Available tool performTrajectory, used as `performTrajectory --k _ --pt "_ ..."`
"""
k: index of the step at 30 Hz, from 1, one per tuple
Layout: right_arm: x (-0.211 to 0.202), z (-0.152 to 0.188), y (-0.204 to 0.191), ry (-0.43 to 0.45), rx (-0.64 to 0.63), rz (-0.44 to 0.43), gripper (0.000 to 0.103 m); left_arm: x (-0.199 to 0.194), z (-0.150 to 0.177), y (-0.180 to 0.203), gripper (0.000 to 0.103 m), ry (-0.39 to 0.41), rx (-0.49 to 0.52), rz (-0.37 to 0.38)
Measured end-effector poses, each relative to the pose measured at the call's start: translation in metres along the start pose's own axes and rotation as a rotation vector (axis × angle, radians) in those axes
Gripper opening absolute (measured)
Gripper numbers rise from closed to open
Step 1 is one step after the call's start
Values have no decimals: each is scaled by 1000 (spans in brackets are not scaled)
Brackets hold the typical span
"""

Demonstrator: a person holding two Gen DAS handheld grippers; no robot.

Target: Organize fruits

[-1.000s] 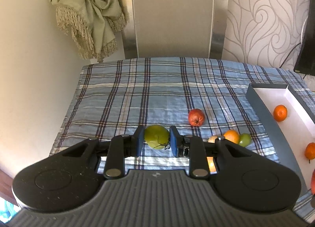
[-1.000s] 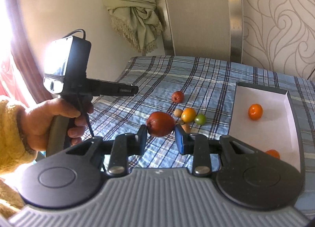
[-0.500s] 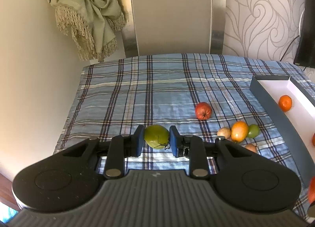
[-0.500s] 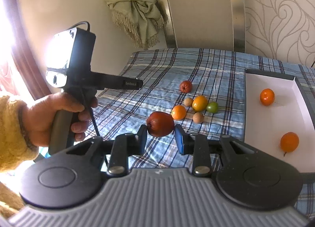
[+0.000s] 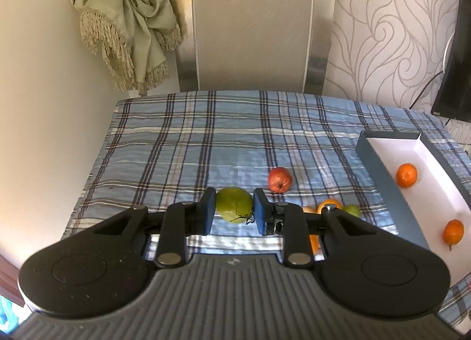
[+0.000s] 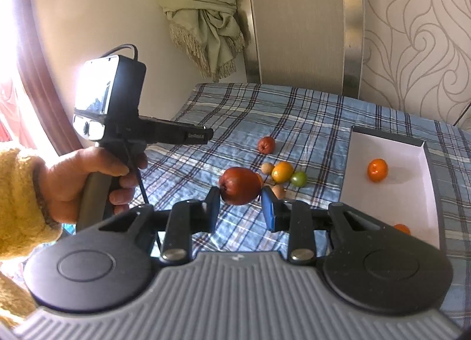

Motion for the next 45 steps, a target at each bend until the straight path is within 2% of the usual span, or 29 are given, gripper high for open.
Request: performTrajectory --k 4,12,18,29,38,45 --pt "-6 1 14 9 -3 8 33 -2 -5 15 32 8 8 5" --pt "-22 8 57 56 57 32 33 -4 -19 59 32 31 86 41" --pt "-43 11 80 90 98 87 33 0 -40 102 32 54 129 111" --pt "-80 31 108 151 204 153 33 8 -79 199 32 82 279 250" --pt "-117 35 125 213 226 238 33 16 -98 250 32 111 285 324" --pt "-133 40 134 233 214 289 33 36 -95 274 32 100 280 328"
Point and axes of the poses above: each gripper's, at about its wrist camera, not at the fingertips, and x roughly the way its jaws point, y to its right, z to its underside, the point moved 2 cm from there along x, roughly the way its jaws point, and after that the axes turned 15 degrees about x, right-handed, at the moved point
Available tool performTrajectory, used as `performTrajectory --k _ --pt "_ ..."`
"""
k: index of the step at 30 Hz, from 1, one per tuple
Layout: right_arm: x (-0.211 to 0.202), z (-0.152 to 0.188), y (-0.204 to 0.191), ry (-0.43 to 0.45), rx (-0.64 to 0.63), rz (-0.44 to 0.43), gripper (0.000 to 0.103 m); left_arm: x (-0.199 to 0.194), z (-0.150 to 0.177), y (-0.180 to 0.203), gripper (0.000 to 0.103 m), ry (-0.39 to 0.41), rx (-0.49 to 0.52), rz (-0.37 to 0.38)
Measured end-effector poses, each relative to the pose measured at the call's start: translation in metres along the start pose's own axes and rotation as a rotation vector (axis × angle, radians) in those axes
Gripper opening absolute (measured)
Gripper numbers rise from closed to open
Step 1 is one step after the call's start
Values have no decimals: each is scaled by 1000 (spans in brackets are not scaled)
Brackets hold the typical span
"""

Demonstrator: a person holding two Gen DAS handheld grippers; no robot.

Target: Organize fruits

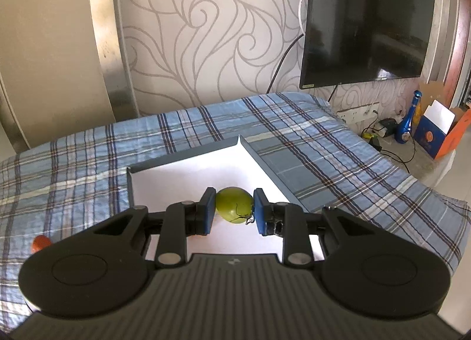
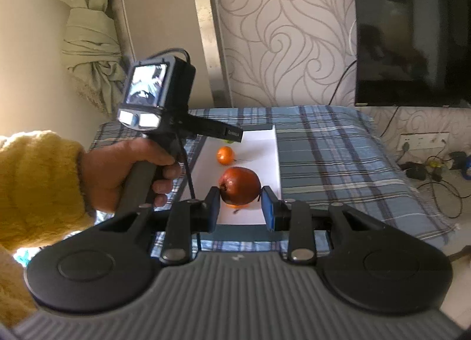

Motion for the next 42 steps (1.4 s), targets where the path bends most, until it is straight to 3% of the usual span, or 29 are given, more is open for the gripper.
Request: performTrajectory --k 15,28,30,32,33,42 --pt "-15 -1 -2 -1 -41 18 33 46 -5 -2 32 -29 -16 -22" --pt "-16 4 -6 -20 -41 2 33 55 -8 4 33 -47 -23 -12" --pt "-17 4 -5 -20 -42 2 33 53 -9 5 36 -43 -25 -7" --pt "-18 4 -5 -19 -40 2 33 51 -9 6 54 -38 -22 -17" --pt "-17 5 -6 -19 -41 4 33 48 -8 6 55 -33 -21 -24" --pt "-14 3 -4 -23 -55 -26 33 30 -10 4 57 -29 -15 -45"
Point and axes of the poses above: each gripper's, at about its wrist camera, not at the fingertips, and x roughly the way its jaws point, y to its right, z to its underside, the point moved 2 cm from there along x, roughly the way its jaws point, and after that the axes turned 15 degrees about x, right-handed, at the moved point
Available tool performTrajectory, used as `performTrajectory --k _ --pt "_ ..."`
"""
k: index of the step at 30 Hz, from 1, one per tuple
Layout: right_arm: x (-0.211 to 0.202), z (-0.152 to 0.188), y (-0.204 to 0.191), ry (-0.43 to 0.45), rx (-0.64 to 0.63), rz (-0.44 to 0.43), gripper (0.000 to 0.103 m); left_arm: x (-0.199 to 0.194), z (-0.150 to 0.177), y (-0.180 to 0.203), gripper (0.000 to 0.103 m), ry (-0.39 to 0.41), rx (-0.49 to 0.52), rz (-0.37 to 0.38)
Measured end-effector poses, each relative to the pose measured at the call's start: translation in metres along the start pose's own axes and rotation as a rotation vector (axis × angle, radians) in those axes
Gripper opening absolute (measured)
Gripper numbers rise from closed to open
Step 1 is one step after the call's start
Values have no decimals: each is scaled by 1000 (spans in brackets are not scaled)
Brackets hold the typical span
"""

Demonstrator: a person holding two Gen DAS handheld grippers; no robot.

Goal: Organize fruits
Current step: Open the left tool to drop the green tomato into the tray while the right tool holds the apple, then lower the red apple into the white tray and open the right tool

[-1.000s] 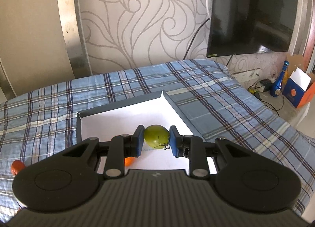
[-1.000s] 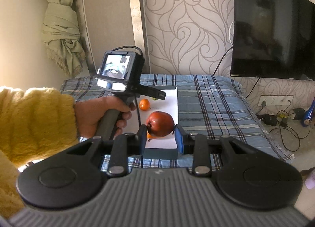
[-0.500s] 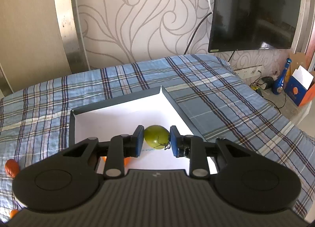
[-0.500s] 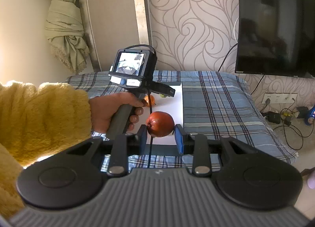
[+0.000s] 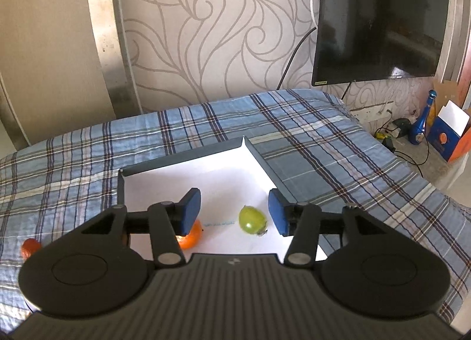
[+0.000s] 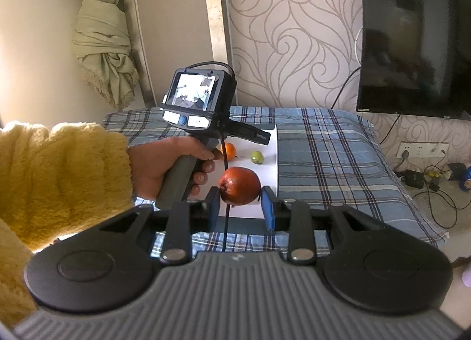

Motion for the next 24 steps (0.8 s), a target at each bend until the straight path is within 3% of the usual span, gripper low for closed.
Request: performTrajectory --k 14,24 --pt "11 -5 7 0 1 -47 33 -46 8 -5 62 13 -6 -33" --pt "41 -13 3 -34 -29 -83 33 -94 39 -35 64 -6 -82 -75"
Point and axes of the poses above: each gripper's, at about its wrist camera, not at the fingertips, and x roughly the way its jaws point, y to its right, z to its underside, the point moved 2 cm from there along x, roughly the way its jaws point, and after that the axes turned 15 degrees about x, right-handed, at the moved point
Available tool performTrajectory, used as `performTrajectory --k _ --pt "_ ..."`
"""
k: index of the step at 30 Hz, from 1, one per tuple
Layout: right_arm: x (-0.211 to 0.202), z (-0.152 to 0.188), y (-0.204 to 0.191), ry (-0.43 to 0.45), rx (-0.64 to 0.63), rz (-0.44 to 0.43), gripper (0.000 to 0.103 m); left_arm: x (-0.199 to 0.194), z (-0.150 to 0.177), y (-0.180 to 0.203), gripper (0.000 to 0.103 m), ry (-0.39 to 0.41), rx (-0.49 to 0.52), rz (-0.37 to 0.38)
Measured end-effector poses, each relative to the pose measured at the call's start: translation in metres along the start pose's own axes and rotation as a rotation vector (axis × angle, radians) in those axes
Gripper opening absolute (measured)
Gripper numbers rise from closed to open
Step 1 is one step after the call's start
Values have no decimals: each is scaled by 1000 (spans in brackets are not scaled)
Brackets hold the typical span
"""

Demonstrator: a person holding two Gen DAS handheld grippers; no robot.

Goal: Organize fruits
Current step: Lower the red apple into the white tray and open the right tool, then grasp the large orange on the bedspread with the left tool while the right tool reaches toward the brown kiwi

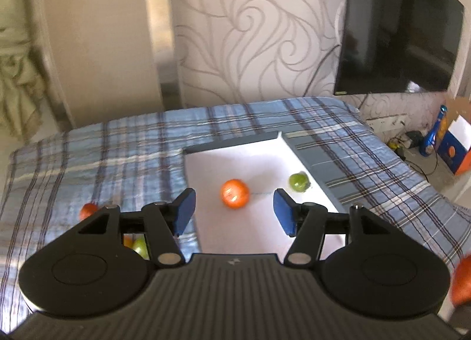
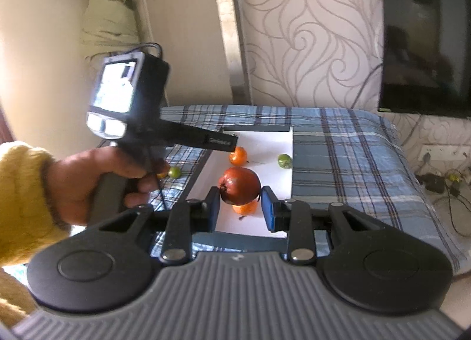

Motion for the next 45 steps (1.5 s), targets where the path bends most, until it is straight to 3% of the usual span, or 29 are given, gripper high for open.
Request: performTrajectory --k 5,17,29,38,45 --pt "22 0 -2 -20 -28 -18 33 -30 25 -14 66 -8 7 -36" --pt "100 -8 15 -83 0 53 33 -93 69 -37 73 -1 -52 -63" --pt "166 -10 22 -128 20 138 35 -120 104 -70 73 -55 -115 -140" --pt "179 -8 15 -120 40 168 40 -126 115 -105 73 -79 -134 -185" --pt "159 -13 -3 -65 54 143 40 -114 112 -123 73 -82 -115 -168"
Point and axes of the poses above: each gripper's, at about its wrist camera, not at the fingertips, and x roughly the way its jaws point, y to its right, z to its underside, the point moved 2 cm from there along x, roughly the way its jaws point, and after that the axes turned 15 degrees about x, right-handed, at the moved point
